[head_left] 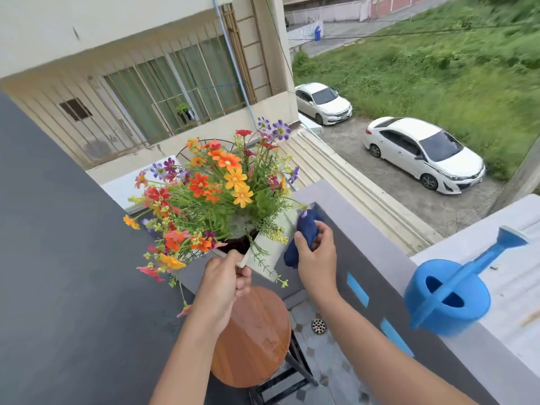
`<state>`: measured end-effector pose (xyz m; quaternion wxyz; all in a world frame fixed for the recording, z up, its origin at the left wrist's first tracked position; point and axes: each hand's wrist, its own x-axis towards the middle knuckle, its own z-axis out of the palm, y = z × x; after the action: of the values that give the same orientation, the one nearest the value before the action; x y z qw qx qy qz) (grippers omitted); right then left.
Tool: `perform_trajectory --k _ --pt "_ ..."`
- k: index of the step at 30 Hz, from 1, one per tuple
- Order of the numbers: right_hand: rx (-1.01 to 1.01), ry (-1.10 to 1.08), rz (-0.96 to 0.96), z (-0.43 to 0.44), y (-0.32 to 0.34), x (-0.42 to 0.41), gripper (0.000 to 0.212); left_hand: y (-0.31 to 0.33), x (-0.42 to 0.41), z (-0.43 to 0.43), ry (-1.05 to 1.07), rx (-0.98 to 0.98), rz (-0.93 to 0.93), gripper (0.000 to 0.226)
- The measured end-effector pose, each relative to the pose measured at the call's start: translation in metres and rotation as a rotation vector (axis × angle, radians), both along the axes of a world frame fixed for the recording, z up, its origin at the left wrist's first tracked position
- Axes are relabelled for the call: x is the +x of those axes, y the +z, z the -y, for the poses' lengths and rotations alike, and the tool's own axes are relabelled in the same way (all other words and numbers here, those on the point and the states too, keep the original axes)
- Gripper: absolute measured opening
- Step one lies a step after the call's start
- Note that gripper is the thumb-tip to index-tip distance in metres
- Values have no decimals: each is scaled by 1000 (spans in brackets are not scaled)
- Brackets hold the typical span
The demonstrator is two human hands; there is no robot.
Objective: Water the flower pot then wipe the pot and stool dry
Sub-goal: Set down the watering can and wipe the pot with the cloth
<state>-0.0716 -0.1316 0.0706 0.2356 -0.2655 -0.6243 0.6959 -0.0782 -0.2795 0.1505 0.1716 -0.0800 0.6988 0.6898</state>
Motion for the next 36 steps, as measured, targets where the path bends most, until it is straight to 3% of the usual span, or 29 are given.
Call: perform_trajectory --k 13,19,26,29,33,36 --pt "-161 95 -153 29 31 10 30 -12 -5 -5 27 -111 -25 27" --pt "-49 38 -191 -7 43 -4 36 -7 -14 21 -12 -94 15 29" --pt "-126 343 -98 -47 55 -21 9 0 -29 47 -126 -190 -26 27" --pt "-226 417 6 -48 67 -22 15 6 -32 53 -163 -211 -48 30" --pt "-151 500 109 -49 77 -22 20 15 -31 54 -192 -251 -60 35" --pt "-86 556 154 -51 74 -27 12 15 -32 55 -177 -285 -60 32"
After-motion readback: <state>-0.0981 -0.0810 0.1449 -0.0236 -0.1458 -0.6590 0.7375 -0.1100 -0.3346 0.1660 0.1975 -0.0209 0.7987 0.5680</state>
